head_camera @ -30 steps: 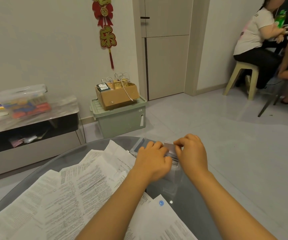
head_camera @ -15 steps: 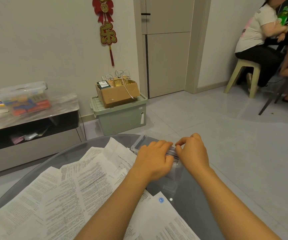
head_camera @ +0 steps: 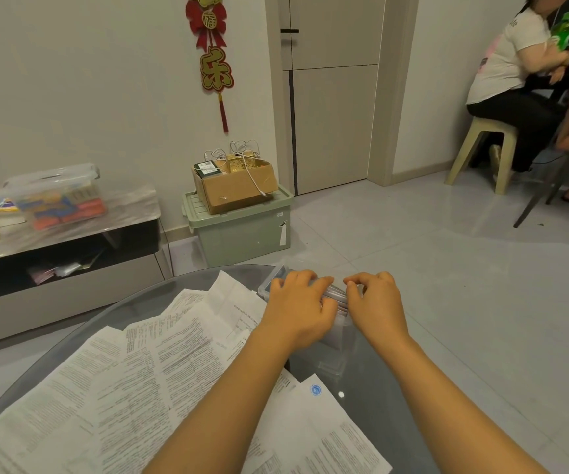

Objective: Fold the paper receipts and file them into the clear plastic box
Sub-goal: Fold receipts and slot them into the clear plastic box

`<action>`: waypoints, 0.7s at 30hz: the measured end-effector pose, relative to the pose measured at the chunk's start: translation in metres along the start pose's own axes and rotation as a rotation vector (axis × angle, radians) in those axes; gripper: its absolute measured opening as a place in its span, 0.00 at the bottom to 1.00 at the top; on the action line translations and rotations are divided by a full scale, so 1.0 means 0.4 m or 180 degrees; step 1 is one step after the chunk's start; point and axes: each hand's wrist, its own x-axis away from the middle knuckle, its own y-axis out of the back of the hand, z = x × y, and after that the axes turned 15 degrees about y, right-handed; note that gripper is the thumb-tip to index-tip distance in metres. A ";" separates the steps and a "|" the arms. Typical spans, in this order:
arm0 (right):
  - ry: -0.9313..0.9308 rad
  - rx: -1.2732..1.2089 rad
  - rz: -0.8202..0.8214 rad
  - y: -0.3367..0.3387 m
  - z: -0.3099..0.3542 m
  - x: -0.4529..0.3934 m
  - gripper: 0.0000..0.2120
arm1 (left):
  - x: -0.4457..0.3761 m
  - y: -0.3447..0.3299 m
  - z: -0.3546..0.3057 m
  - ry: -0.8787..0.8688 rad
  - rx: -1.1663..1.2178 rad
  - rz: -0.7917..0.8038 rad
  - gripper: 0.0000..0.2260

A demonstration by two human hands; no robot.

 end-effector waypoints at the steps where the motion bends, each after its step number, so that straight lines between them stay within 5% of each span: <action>1: 0.0035 0.0043 0.0016 0.003 0.001 0.003 0.12 | 0.007 0.006 0.004 0.0009 0.0084 -0.0105 0.29; 13: 0.1113 -0.0102 0.0658 0.029 0.108 0.181 0.10 | 0.316 0.099 0.075 0.0678 0.0150 -0.0058 0.19; 21: 0.1443 0.0053 0.1608 -0.020 0.125 0.281 0.12 | 0.511 0.082 0.196 0.1270 -0.0422 0.0788 0.31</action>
